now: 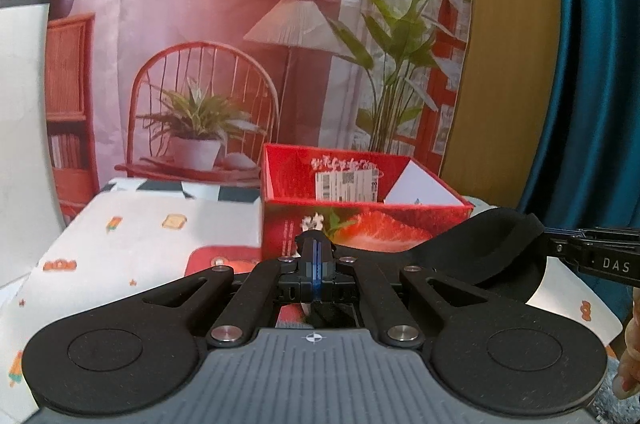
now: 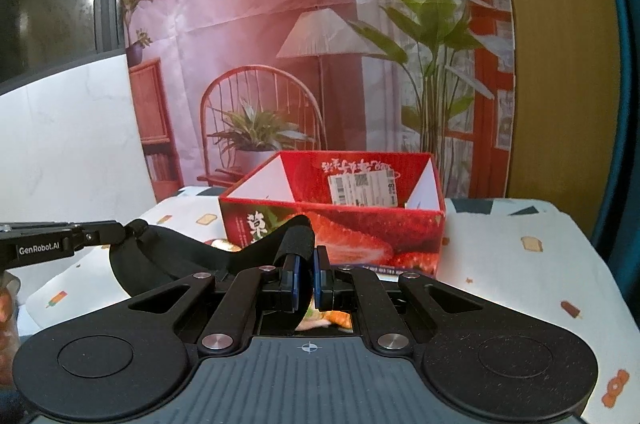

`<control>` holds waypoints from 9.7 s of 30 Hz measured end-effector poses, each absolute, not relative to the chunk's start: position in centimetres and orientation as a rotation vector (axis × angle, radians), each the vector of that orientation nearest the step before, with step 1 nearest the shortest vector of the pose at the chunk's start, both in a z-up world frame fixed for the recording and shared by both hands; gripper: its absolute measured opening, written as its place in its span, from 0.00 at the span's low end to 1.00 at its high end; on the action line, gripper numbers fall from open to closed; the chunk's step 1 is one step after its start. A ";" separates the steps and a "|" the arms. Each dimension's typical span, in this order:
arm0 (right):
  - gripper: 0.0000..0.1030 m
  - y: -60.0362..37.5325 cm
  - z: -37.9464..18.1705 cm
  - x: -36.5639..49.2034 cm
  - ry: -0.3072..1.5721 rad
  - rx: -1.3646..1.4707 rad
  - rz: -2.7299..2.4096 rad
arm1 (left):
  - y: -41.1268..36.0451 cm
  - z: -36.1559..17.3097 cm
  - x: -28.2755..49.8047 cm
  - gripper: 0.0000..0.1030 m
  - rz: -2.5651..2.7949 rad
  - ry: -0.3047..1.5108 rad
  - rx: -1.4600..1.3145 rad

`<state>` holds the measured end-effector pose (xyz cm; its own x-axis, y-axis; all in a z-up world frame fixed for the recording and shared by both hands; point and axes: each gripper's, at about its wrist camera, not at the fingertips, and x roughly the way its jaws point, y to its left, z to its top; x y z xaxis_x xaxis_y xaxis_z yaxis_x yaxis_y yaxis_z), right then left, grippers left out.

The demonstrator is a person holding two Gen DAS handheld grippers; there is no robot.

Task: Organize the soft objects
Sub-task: 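Lift the black eye mask with both grippers and carry it over the red box, then lower the eye mask into the red box and open both grippers, then move both grippers to the blue-and-white pack and close on it, then lift the blue-and-white pack with both grippers and carry it into the box, then open both grippers to drop the pack inside the red box, then move both grippers down to the orange floral plush beside the box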

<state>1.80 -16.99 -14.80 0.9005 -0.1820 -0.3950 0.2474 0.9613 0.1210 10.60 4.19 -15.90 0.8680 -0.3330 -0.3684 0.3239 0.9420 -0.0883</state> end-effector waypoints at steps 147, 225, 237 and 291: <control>0.16 -29.5 -19.6 12.5 0.700 0.302 -0.124 | -5.3 -19.8 25.6 0.27 -0.625 0.782 -0.060; 0.20 -32.6 -20.4 38.5 0.964 -0.034 -0.174 | -4.8 -18.8 42.6 0.33 -0.393 0.724 0.225; 0.30 -32.4 -16.7 31.7 0.759 0.052 -0.194 | -2.7 -16.7 37.2 0.36 -0.373 0.683 0.158; 0.99 -25.0 -22.2 12.7 0.566 0.256 -0.244 | 2.5 -20.8 23.2 0.97 -0.339 0.684 -0.015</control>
<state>12.74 -25.00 -22.21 0.8169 -0.1561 -0.5553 0.2958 0.9398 0.1710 23.17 2.51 -20.81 0.7223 -0.3117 -0.6174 0.3018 0.9452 -0.1242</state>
